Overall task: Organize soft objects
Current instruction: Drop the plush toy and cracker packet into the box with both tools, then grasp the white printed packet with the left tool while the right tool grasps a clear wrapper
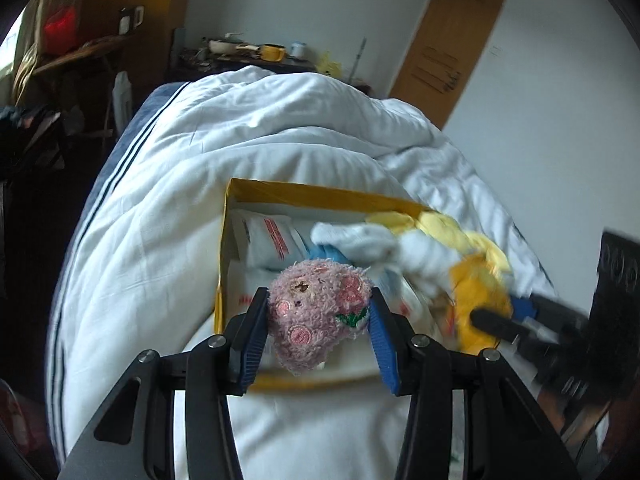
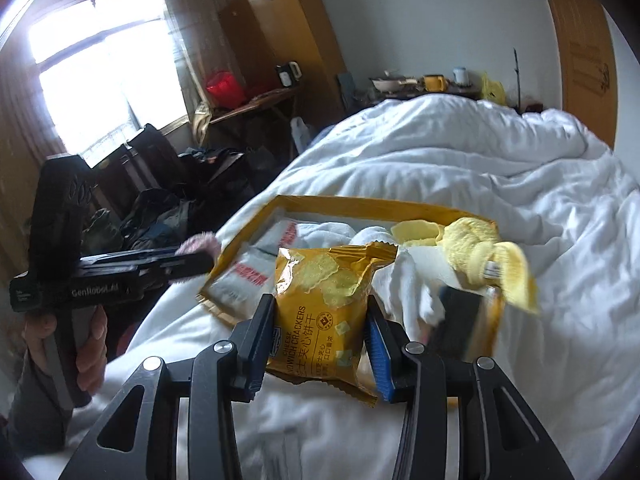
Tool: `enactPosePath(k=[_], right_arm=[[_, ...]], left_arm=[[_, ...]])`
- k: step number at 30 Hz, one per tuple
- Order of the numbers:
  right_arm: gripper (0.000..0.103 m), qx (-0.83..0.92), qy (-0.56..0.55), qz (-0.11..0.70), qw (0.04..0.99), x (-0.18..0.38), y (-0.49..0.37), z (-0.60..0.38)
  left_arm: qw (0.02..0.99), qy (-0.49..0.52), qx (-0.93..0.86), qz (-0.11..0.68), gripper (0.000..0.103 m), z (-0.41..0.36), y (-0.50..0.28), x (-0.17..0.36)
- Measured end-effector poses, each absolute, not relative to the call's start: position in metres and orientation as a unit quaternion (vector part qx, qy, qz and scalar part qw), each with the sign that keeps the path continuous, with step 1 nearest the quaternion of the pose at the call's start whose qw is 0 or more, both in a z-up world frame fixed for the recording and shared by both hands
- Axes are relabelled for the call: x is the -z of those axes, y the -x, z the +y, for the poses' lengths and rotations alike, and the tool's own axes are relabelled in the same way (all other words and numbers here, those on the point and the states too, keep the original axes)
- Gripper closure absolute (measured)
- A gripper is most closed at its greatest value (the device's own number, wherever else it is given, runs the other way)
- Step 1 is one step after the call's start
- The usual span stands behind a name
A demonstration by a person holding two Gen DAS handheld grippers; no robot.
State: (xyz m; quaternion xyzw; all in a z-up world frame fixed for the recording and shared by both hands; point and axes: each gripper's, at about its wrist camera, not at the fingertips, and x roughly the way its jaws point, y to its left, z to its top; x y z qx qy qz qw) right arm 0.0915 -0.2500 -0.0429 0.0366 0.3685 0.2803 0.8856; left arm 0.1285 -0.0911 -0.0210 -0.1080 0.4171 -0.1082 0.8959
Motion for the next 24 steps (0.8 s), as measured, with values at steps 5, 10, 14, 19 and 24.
enactPosePath(k=[5,10,14,19,24], right_arm=[[0.056,-0.245,0.027,0.366,0.897,0.07,-0.111,-0.226],[0.044,-0.245,-0.003,0.37,0.896,0.072,-0.11,-0.241],[0.026,-0.276,-0.038,0.36,0.891,0.053,-0.083,-0.271],[0.025,-0.343,-0.072,0.415,0.84,0.049,-0.049,-0.315],[0.025,-0.432,-0.134,0.447,0.772,0.052,-0.009,-0.343]], left_arm=[[0.898,0.123,0.089,0.413,0.054,-0.091,-0.141,0.045],[0.897,0.152,0.103,0.402,0.042,-0.086,-0.129,0.048],[0.902,0.153,0.125,0.383,0.029,-0.091,-0.106,0.031],[0.889,0.153,0.185,0.39,0.024,-0.108,-0.068,0.02],[0.852,0.14,0.268,0.427,0.022,-0.141,-0.037,0.029]])
